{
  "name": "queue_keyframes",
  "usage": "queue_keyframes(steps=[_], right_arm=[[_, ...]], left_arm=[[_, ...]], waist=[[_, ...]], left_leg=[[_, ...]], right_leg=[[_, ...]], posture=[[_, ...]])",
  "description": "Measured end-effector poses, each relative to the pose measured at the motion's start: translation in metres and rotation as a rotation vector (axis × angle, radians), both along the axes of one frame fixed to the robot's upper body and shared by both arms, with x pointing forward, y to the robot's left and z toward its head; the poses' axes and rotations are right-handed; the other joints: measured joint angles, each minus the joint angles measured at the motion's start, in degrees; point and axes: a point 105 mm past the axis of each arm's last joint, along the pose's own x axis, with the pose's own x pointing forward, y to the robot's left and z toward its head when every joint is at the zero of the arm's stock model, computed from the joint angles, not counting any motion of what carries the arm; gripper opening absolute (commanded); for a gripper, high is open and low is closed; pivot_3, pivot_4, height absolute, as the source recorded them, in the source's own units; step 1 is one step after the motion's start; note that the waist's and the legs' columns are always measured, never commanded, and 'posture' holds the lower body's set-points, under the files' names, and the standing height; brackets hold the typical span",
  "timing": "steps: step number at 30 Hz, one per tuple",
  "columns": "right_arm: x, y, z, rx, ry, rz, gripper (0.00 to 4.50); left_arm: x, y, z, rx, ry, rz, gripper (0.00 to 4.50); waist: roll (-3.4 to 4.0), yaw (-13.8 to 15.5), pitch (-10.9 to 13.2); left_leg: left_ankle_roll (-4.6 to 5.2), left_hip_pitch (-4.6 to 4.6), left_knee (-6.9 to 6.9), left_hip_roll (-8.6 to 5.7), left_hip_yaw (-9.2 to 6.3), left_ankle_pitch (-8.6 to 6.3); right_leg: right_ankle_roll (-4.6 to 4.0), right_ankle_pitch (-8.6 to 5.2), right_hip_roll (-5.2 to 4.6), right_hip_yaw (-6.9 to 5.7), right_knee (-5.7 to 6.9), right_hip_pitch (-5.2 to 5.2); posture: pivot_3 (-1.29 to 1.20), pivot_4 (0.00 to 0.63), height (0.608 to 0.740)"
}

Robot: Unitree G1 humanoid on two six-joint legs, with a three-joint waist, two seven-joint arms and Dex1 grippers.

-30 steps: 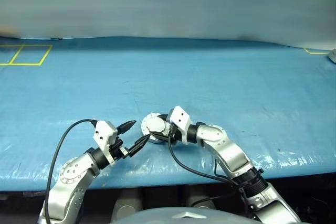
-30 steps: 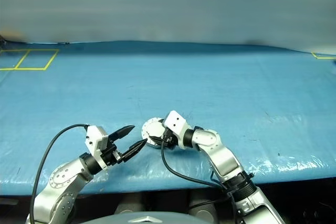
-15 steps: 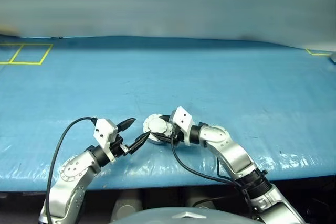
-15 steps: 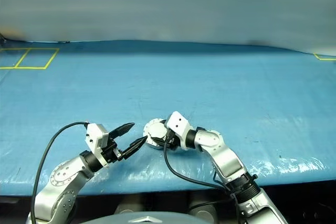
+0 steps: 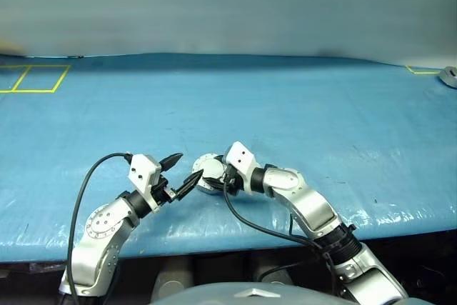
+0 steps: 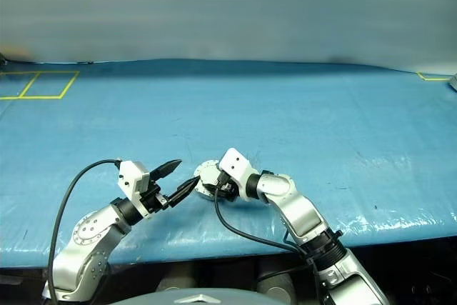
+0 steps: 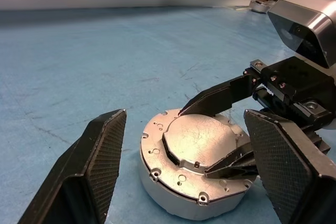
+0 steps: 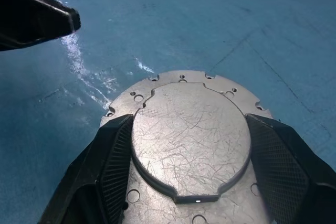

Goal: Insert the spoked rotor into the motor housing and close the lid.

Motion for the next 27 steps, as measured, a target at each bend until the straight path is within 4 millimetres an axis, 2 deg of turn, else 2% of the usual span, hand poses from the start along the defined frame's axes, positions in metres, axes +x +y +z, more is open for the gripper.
queue_keyframes(steps=[4,10,12,16,17,20,27], right_arm=[[0.004,-0.003,0.0,0.041,0.022,-0.076,3.03],[-0.005,-0.006,0.001,0.097,0.028,-0.113,3.03],[-0.007,-0.003,0.001,0.084,0.015,-0.108,3.03],[0.001,-0.001,0.003,0.048,-0.011,-0.163,3.03],[0.002,-0.001,0.003,0.034,-0.013,-0.158,3.03],[0.004,-0.001,0.001,-0.011,-0.027,-0.145,3.03],[0.003,0.001,0.0,-0.06,-0.054,-0.118,3.03]], left_arm=[[0.0,0.0,0.0,-0.004,0.002,0.006,3.83],[-0.003,0.0,-0.003,-0.014,0.015,0.011,3.83],[-0.002,0.0,-0.003,-0.014,0.012,0.011,3.83],[-0.001,-0.001,-0.001,-0.015,0.001,0.007,3.83],[-0.001,-0.001,-0.001,-0.015,0.002,0.007,3.83],[-0.001,0.0,-0.001,-0.011,0.002,0.005,3.83],[-0.001,0.004,-0.001,0.004,0.002,0.01,3.83]], waist=[[0.01,0.1,0.0],[0.01,0.2,0.1],[-0.09,0.1,0.0],[-0.02,0.2,0.0],[0.07,0.3,0.0],[0.11,0.3,0.0],[0.19,0.4,-0.1]], left_leg=[[-0.01,-0.05,-0.02,0.0,-0.02,0.0],[0.04,-0.3,-0.02,-0.07,-0.02,-0.01],[0.29,-0.31,-0.04,-0.06,-0.1,0.0],[0.21,-0.31,-0.12,0.02,-0.3,-0.02],[0.2,-0.31,-0.12,0.02,-0.34,-0.01],[-0.14,-0.28,-0.11,0.01,-0.37,-0.2],[-0.17,-0.26,-0.1,-0.06,-0.3,-0.2]], right_leg=[[0.0,0.0,-0.39,-0.33,-0.06,-0.01],[0.06,0.07,-0.88,-1.48,-0.25,-0.03],[-0.09,0.42,-0.86,-1.6,-0.32,-0.04],[-0.1,0.42,-0.76,-1.85,-0.32,-0.02],[0.13,0.28,-0.76,-1.87,-0.32,-0.02],[0.15,0.27,-0.84,-1.93,-0.33,-0.01],[0.16,0.26,-0.95,-1.94,-0.5,0.04]], posture=[[0.0,0.15,0.74],[0.0,0.15,0.74],[0.0,0.15,0.74],[0.0,0.15,0.74],[0.0,0.15,0.74],[0.0,0.15,0.74],[0.0,0.15,0.74]])
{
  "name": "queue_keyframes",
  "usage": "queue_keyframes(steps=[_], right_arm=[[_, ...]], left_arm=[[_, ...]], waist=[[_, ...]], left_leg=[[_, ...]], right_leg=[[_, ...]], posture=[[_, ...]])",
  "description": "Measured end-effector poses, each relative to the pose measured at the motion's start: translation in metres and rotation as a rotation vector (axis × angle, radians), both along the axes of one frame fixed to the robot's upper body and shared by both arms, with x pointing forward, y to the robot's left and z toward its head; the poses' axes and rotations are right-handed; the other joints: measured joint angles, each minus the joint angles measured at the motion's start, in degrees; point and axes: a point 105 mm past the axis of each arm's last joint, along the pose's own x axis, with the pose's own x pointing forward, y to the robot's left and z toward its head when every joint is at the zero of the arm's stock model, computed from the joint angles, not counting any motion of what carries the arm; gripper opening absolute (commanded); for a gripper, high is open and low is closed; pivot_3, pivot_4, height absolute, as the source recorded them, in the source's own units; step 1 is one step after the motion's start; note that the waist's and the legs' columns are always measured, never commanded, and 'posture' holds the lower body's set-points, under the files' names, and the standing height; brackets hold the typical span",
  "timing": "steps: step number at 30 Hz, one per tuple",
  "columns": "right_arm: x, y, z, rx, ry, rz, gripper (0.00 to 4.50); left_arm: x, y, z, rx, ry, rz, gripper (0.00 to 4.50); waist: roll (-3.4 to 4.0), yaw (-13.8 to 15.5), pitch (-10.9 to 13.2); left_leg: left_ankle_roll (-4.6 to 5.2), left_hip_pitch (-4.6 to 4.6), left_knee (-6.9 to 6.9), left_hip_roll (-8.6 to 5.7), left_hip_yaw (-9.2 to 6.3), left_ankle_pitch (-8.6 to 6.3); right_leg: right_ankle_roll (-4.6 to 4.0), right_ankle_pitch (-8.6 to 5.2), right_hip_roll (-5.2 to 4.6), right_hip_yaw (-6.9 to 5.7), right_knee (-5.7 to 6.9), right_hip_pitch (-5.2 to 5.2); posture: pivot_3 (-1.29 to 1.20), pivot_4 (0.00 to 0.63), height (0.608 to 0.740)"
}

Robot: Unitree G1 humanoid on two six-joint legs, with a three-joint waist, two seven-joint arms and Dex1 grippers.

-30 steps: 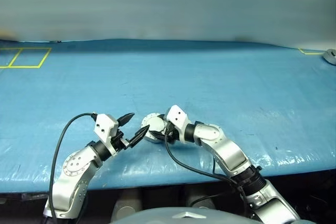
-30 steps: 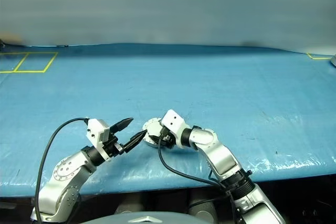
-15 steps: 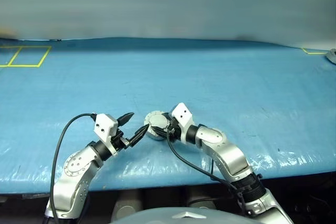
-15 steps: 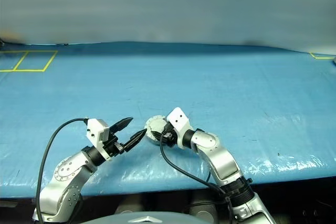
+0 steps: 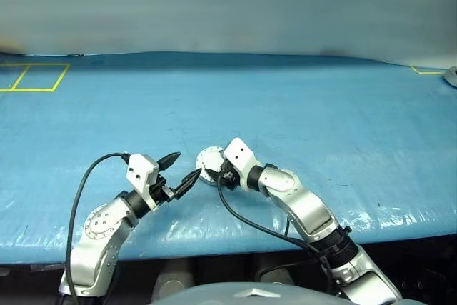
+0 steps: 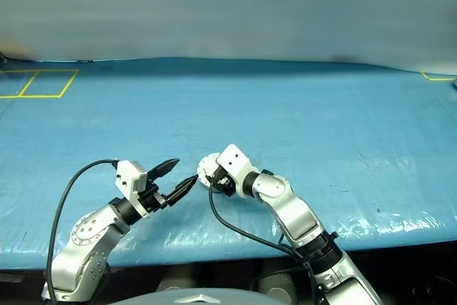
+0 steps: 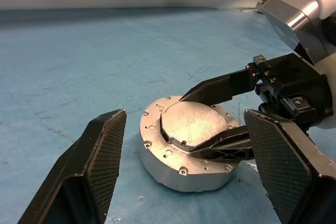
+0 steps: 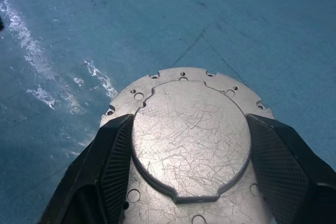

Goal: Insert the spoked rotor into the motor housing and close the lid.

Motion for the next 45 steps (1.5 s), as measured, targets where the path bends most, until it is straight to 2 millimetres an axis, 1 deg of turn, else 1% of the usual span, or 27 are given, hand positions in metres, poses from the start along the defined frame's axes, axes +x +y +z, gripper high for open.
queue_keyframes(steps=[4,7,9,11,12,15,17,22,25,28,29,35,37,38,41,45], right_arm=[[0.0,-0.003,0.001,0.027,0.028,0.001,3.03],[-0.003,-0.008,0.002,0.04,0.049,0.034,3.03],[-0.011,-0.016,0.003,0.041,0.07,0.087,3.03],[-0.017,-0.02,0.005,0.037,0.085,0.14,3.03],[-0.021,-0.021,0.005,0.025,0.088,0.168,3.03],[-0.024,-0.023,0.006,0.017,0.094,0.202,3.03],[-0.026,-0.025,0.006,0.011,0.101,0.221,3.03],[-0.028,-0.026,0.006,0.009,0.108,0.226,3.03],[-0.027,-0.027,0.005,0.01,0.108,0.216,3.03],[-0.027,-0.027,0.005,0.01,0.106,0.21,3.03],[-0.027,-0.027,0.004,0.01,0.105,0.208,3.03],[-0.026,-0.027,0.004,0.011,0.103,0.198,3.03],[-0.026,-0.027,0.004,0.013,0.102,0.195,3.03],[-0.026,-0.026,0.004,0.018,0.103,0.19,3.03],[-0.027,-0.025,0.003,0.052,0.115,0.163,3.03],[-0.027,-0.026,0.003,0.052,0.116,0.162,3.03]], left_arm=[[0.0,-0.001,0.0,-0.001,0.0,0.0,3.83],[0.002,0.0,0.0,0.0,-0.001,0.009,3.83],[0.006,0.003,-0.004,0.011,0.006,0.033,3.83],[0.01,0.004,-0.007,0.014,0.014,0.045,3.83],[0.012,0.004,-0.006,0.012,0.011,0.044,3.83],[0.013,0.003,-0.004,0.01,-0.004,0.038,3.83],[0.013,0.002,-0.003,0.01,-0.007,0.032,3.83],[0.011,-0.001,-0.01,0.048,0.011,-0.021,3.83],[0.004,-0.007,-0.022,0.115,0.042,-0.092,3.83],[0.003,-0.007,-0.035,0.143,0.071,-0.098,3.23],[0.005,-0.007,-0.036,0.147,0.07,-0.096,2.93],[0.02,-0.013,-0.028,0.144,-0.001,-0.084,0.9],[0.02,-0.021,-0.027,0.101,0.0,-0.098,0.21],[0.018,-0.027,-0.027,0.084,0.003,-0.122,0.01],[0.014,-0.042,-0.032,0.086,0.026,-0.185,0.01],[0.015,-0.043,-0.033,0.122,0.027,-0.209,0.01]], waist=[[0.0,0.2,0.0],[-0.02,0.6,0.0],[-0.11,1.1,0.0],[-0.24,1.1,0.0],[-0.29,1.1,0.0],[-0.45,1.0,-0.2],[-0.4,1.1,-0.2],[-0.38,1.1,-0.1],[-0.37,1.2,-0.2],[-0.38,1.2,-0.1],[-0.38,1.2,-0.1],[-0.36,1.2,-0.2],[-0.35,1.2,-0.2],[-0.36,1.2,-0.2],[-0.38,1.1,-0.2],[-0.29,1.1,-0.2]], left_leg=[[0.0,0.0,0.0,0.0,-0.02,0.0],[0.03,-0.03,-0.01,-0.03,-0.05,-0.02],[0.34,-0.05,-0.03,-0.1,-0.11,-0.02],[0.33,-0.05,-0.03,-0.1,-0.13,-0.21],[0.34,-0.06,-0.04,-0.33,-0.15,-0.36],[0.39,-0.05,-0.07,-0.37,-0.22,-0.65],[0.45,-0.01,-0.07,-0.4,-0.24,-0.77],[0.44,0.37,-0.07,-0.45,-0.36,-1.04],[0.42,0.43,-0.07,-0.46,-0.39,-1.07],[0.42,0.44,-0.03,-0.45,-0.44,-1.06],[0.42,0.43,-0.01,-0.44,-0.48,-1.06],[0.41,0.45,0.02,-0.45,-0.58,-1.06],[0.41,0.46,0.02,-0.46,-0.57,-1.06],[0.41,0.47,0.03,-0.47,-0.58,-1.06],[0.4,0.48,0.06,-0.44,-0.63,-1.05],[0.41,0.49,0.09,-0.44,-0.67,-1.05]], right_leg=[[0.0,0.0,0.03,-0.01,0.01,0.0],[0.0,0.01,0.03,-0.01,0.0,0.0],[-0.01,0.01,0.04,-0.02,-0.02,-0.01],[0.03,-0.03,0.13,-0.01,-0.03,-0.02],[-0.11,-0.05,0.19,-0.01,-0.04,-0.03],[-0.14,-0.36,0.21,-0.02,-0.05,0.02],[-0.11,-0.48,0.21,-0.02,-0.12,0.13],[-0.06,-0.82,0.18,-0.09,-0.17,0.58],[-0.07,-0.84,0.14,-0.12,-0.18,0.65],[-0.06,-0.84,0.11,-0.17,-0.16,0.69],[-0.06,-0.84,0.1,-0.22,-0.16,0.7],[-0.05,-0.84,0.1,-0.35,-0.15,0.81],[-0.05,-0.84,0.1,-0.36,-0.15,0.82],[-0.05,-0.84,0.1,-0.37,-0.14,0.83],[-0.05,-0.84,0.15,-0.42,-0.11,0.86],[-0.05,-0.84,0.15,-0.44,-0.11,0.87]], posture=[[0.0,0.15,0.74],[0.0,0.15,0.74],[0.0,0.15,0.74],[0.0,0.15,0.74],[0.0,0.15,0.74],[0.0,0.15,0.74],[0.0,0.15,0.74],[0.0,0.15,0.74],[0.0,0.15,0.74],[0.0,0.15,0.74],[0.0,0.15,0.74],[0.0,0.15,0.74],[0.0,0.15,0.74],[0.0,0.15,0.74],[0.0,0.15,0.74],[0.0,0.15,0.74]])
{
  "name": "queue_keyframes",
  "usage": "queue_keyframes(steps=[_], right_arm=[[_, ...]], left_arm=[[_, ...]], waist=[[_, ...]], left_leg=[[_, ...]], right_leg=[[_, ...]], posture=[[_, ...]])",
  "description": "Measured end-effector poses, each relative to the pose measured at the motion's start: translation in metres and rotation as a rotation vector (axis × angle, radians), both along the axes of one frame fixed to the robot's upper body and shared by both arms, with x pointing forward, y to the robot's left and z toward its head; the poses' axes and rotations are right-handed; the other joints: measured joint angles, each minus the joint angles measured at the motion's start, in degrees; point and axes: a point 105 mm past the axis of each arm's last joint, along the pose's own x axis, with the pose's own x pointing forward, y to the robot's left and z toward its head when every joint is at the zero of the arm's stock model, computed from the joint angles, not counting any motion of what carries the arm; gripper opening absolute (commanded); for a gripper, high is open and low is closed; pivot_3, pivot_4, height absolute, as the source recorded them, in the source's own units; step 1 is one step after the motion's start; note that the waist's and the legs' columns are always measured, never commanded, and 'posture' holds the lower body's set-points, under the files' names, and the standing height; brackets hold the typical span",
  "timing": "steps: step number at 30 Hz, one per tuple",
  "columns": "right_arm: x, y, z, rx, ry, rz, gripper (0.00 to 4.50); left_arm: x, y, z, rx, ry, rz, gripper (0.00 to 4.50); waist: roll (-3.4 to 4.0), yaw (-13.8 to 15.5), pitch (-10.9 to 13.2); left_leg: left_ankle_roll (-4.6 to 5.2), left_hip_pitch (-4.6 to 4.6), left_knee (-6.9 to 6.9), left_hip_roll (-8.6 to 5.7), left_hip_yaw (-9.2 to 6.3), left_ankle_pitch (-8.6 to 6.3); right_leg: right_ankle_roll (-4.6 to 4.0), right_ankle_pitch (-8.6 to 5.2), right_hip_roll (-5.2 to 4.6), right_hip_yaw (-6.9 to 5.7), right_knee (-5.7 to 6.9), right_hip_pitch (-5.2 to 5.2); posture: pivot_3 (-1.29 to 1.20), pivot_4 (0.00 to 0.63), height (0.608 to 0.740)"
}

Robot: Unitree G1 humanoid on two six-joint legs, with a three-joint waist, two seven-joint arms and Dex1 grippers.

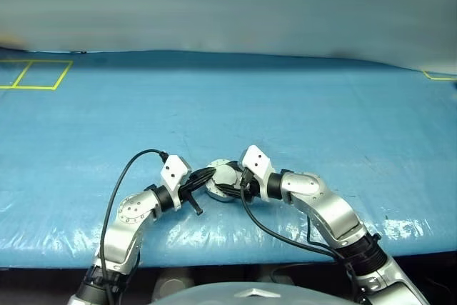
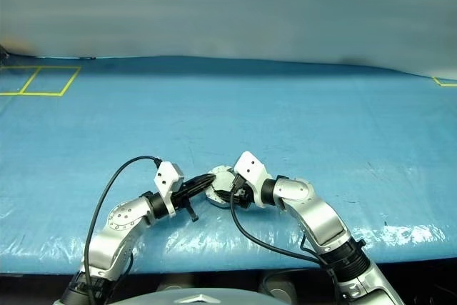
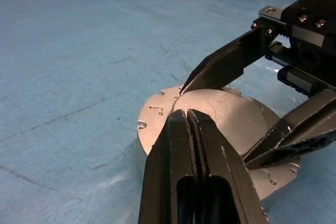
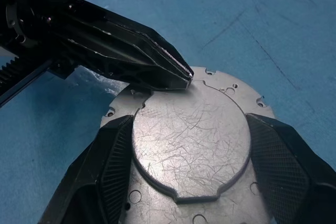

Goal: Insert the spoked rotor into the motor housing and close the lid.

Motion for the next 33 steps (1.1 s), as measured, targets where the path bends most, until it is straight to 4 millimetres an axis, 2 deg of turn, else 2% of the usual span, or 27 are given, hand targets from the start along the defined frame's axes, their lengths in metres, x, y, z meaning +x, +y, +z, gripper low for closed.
queue_keyframes(steps=[8,15,26,29,30,33], right_arm=[[0.0,-0.001,-0.001,-0.001,0.004,-0.007,3.03],[-0.001,-0.001,-0.001,0.002,0.002,-0.015,3.03],[-0.002,-0.003,-0.001,0.004,-0.002,-0.01,3.03],[-0.003,-0.002,-0.002,-0.01,-0.036,-0.001,4.12],[-0.004,-0.002,-0.002,-0.004,-0.04,-0.003,4.34],[-0.007,0.0,-0.003,0.01,-0.045,0.002,4.46]], left_arm=[[0.005,0.009,-0.004,0.081,-0.003,0.0,0.01],[0.002,0.014,-0.007,0.016,0.036,0.036,0.01],[0.001,0.01,-0.005,0.069,-0.01,-0.042,0.01],[0.003,0.011,-0.007,0.066,-0.014,-0.031,0.0],[0.003,0.011,-0.007,0.066,-0.015,-0.029,0.0],[0.004,0.012,-0.006,0.067,-0.021,-0.025,0.0]], waist=[[0.15,0.1,-0.2],[0.16,0.1,-0.2],[0.18,0.3,-0.2],[0.17,0.3,-0.2],[0.17,0.3,-0.2],[0.19,0.2,-0.2]], left_leg=[[0.0,0.01,0.01,-0.02,-0.02,0.0],[0.0,0.0,0.02,-0.02,-0.05,0.0],[0.01,-0.02,0.02,-0.11,-0.04,0.0],[0.0,-0.01,0.03,-0.09,-0.05,0.0],[0.0,-0.01,0.03,-0.08,-0.05,0.0],[0.0,0.0,0.09,-0.05,-0.04,0.01]], right_leg=[[0.0,0.0,-0.02,0.0,-0.01,0.04],[0.01,0.0,-0.02,-0.03,-0.01,0.04],[0.01,0.0,-0.06,-0.01,-0.02,0.05],[0.01,0.0,-0.05,-0.03,-0.01,0.05],[0.01,-0.01,-0.05,-0.03,0.0,0.05],[0.02,0.0,-0.04,-0.02,0.03,0.06]], posture=[[0.0,0.15,0.74],[0.0,0.15,0.74],[0.0,0.15,0.74],[0.0,0.15,0.74],[0.0,0.15,0.74],[0.0,0.15,0.74]])
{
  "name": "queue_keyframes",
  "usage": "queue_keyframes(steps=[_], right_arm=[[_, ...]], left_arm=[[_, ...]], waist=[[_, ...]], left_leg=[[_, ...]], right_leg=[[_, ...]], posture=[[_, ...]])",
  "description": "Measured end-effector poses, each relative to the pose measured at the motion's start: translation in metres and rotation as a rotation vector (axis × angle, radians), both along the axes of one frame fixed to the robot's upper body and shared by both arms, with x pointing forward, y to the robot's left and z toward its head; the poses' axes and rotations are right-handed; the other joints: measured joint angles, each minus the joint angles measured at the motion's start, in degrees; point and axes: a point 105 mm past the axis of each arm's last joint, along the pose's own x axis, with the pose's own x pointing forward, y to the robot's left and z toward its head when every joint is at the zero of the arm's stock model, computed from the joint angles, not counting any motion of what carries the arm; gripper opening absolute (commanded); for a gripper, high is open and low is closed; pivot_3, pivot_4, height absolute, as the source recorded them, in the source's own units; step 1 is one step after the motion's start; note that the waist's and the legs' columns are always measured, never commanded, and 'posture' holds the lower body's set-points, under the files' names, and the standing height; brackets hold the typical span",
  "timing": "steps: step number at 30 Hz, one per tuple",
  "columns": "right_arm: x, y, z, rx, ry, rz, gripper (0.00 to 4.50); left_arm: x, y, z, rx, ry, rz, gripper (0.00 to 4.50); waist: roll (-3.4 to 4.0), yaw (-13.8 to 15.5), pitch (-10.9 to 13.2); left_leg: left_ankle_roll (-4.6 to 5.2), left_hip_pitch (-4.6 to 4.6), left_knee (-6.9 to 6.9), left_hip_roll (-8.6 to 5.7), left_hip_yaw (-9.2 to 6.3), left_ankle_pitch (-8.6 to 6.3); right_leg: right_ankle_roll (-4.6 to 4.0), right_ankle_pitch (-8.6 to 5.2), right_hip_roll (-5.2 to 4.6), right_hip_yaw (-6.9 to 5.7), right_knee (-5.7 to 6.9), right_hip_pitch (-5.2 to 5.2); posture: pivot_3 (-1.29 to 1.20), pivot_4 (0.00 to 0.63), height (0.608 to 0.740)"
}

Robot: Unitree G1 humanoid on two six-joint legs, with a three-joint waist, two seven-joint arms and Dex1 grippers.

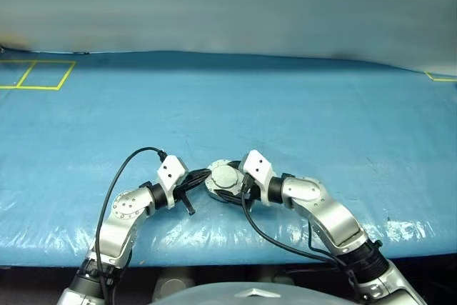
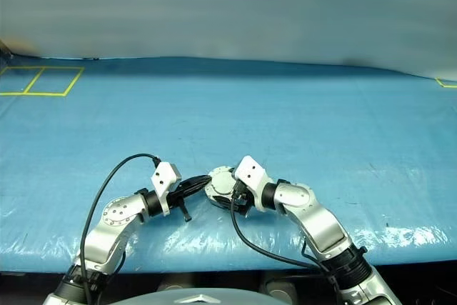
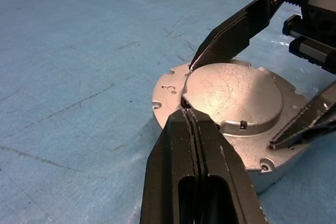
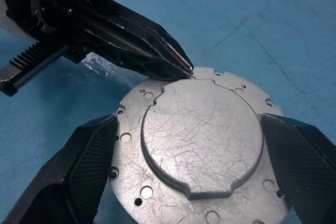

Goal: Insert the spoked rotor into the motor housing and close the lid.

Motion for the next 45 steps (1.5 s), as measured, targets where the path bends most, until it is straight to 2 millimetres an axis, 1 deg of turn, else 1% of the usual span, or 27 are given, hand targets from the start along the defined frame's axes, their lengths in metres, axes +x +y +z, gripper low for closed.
queue_keyframes(steps=[2,6,9,10,14,18,21,24,26,29,33,36,41,45], right_arm=[[0.0,-0.002,0.001,0.015,0.006,-0.008,4.46],[0.0,-0.01,0.003,0.107,0.039,-0.069,4.46],[0.005,-0.018,0.007,0.202,0.047,-0.158,4.46],[0.006,-0.024,0.006,0.253,0.09,-0.197,4.46],[0.009,-0.034,0.012,0.318,0.126,-0.237,4.46],[0.007,-0.038,0.017,0.365,0.177,-0.245,4.46],[0.001,-0.045,0.013,0.43,0.315,-0.28,4.46],[-0.019,-0.052,0.003,0.494,0.502,-0.262,4.46],[-0.026,-0.051,-0.002,0.511,0.597,-0.253,4.46],[-0.035,-0.044,-0.004,0.547,0.703,-0.23,4.46],[-0.036,-0.035,-0.006,0.635,0.793,-0.24,4.46],[-0.03,-0.03,-0.007,0.67,0.79,-0.257,4.46],[-0.012,-0.025,-0.01,0.735,0.734,-0.31,4.46],[-0.012,-0.022,-0.012,0.73,0.72,-0.312,4.46]], left_arm=[[0.001,0.0,0.001,-0.006,-0.013,0.013,0.0],[0.005,0.002,0.004,-0.022,-0.035,0.046,0.0],[0.005,0.004,0.004,-0.017,-0.036,0.053,0.0],[0.004,0.005,0.003,-0.013,-0.032,0.054,0.0],[0.004,0.005,0.003,-0.014,-0.032,0.055,0.0],[0.005,0.005,0.003,-0.013,-0.034,0.052,0.0],[0.004,0.004,0.003,-0.013,-0.034,0.047,0.0],[0.004,0.003,0.003,-0.011,-0.033,0.045,0.0],[0.004,0.003,0.003,-0.009,-0.035,0.044,0.0],[0.004,0.002,0.004,-0.01,-0.035,0.04,0.0],[0.003,0.002,0.004,-0.009,-0.03,0.039,0.0],[0.003,0.002,0.004,-0.007,-0.029,0.04,0.0],[0.003,0.004,0.003,0.006,-0.029,0.044,0.0],[0.004,0.004,0.003,0.014,-0.03,0.044,0.0]], waist=[[0.04,0.0,0.0],[-0.1,0.0,0.4],[-0.03,0.0,0.6],[0.01,-0.1,1.0],[0.03,0.0,1.3],[0.1,0.0,1.4],[0.09,0.2,1.4],[0.09,0.1,1.5],[0.12,-0.1,1.5],[0.14,-0.2,1.5],[0.13,-0.2,1.5],[0.13,-0.3,1.5],[0.12,-0.5,1.5],[0.11,-0.6,1.4]], left_leg=[[0.0,-0.02,0.04,0.0,-0.01,0.0],[0.0,-0.05,0.01,0.01,-0.02,0.0],[0.0,-0.12,0.01,0.01,0.0,0.0],[0.0,-0.2,0.03,0.01,0.01,0.0],[0.0,-0.35,0.06,-0.02,-0.01,0.0],[0.01,-0.39,0.05,-0.05,-0.01,0.0],[0.01,-0.39,0.06,-0.07,-0.03,0.0],[0.04,-0.39,0.07,-0.08,-0.02,-0.01],[0.03,-0.4,0.08,-0.07,0.0,-0.01],[0.03,-0.38,0.13,-0.03,-0.04,-0.01],[0.04,-0.38,0.14,-0.06,-0.03,-0.01],[0.04,-0.37,0.16,-0.05,-0.02,-0.01],[0.02,-0.16,0.27,0.02,0.03,0.04],[0.04,-0.13,0.3,0.04,0.05,0.14]], right_leg=[[0.02,0.01,0.0,0.01,0.0,0.01],[0.01,0.01,0.02,0.0,0.0,-0.02],[0.02,0.02,0.04,0.01,0.0,-0.07],[0.04,0.04,0.04,0.03,0.01,-0.13],[0.08,0.06,0.06,0.04,0.04,-0.25],[0.15,0.1,0.06,0.05,0.04,-0.22],[0.2,0.13,0.07,0.04,0.03,-0.2],[0.2,0.13,0.06,0.11,0.02,-0.11],[0.2,0.12,0.07,0.14,0.05,-0.09],[0.19,0.12,0.1,0.12,0.07,-0.18],[0.2,0.13,0.11,0.17,0.06,-0.2],[0.28,0.17,0.16,0.23,0.07,-0.18],[0.34,0.21,0.24,0.33,0.12,-0.08],[0.34,0.33,0.26,0.4,0.13,-0.08]], posture=[[0.0,0.15,0.74],[0.0,0.15,0.74],[0.0,0.15,0.74],[0.0,0.15,0.74],[0.0,0.15,0.74],[0.0,0.15,0.74],[0.0,0.15,0.74],[0.0,0.15,0.74],[0.0,0.15,0.74],[0.0,0.15,0.74],[0.0,0.15,0.74],[0.0,0.15,0.74],[0.0,0.15,0.74],[0.0,0.15,0.74]])
